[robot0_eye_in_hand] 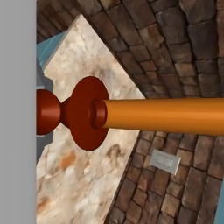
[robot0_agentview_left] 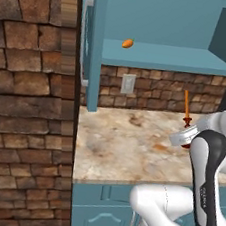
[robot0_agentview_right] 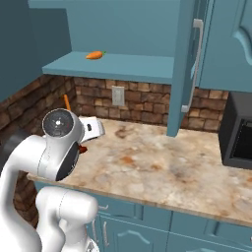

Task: Pick the candle and candle from the dining table and place them in the open cabinet. Close the cabinet after placing the objects.

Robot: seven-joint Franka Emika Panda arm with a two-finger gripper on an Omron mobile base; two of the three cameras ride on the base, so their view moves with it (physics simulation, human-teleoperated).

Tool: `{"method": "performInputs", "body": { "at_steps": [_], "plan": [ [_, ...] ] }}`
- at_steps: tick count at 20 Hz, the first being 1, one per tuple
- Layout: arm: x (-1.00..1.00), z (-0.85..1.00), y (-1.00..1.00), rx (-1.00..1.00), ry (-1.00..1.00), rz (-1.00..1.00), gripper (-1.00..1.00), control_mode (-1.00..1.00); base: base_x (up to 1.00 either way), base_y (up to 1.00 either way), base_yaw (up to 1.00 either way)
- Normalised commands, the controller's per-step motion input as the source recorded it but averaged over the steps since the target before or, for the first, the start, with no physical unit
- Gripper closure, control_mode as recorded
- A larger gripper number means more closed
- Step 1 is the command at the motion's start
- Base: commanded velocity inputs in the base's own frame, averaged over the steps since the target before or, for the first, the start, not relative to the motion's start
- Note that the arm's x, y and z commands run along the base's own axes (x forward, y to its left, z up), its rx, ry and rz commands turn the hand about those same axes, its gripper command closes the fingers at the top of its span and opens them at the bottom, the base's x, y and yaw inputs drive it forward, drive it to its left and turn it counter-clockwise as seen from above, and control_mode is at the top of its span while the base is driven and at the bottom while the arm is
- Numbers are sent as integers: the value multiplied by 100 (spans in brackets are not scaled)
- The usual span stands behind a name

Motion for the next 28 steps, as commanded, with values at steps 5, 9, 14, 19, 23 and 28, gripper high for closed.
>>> {"method": "performInputs", "body": {
  "at_steps": [5,9,14,19,23,28],
  "plan": [
    [3,2,29,-10,1,-5,100,-100,2,5,-1],
    [0,40,25,-8,-22,-14,100,-100,0,0,0],
    [0,57,0,0,-33,-5,100,-100,0,0,0],
    [5,29,0,0,-13,-6,100,-100,0,0,0],
    [10,27,0,0,-3,-8,100,-100,0,0,0],
    [1,28,-2,1,-6,-3,100,-100,0,0,0]
  ]
}}
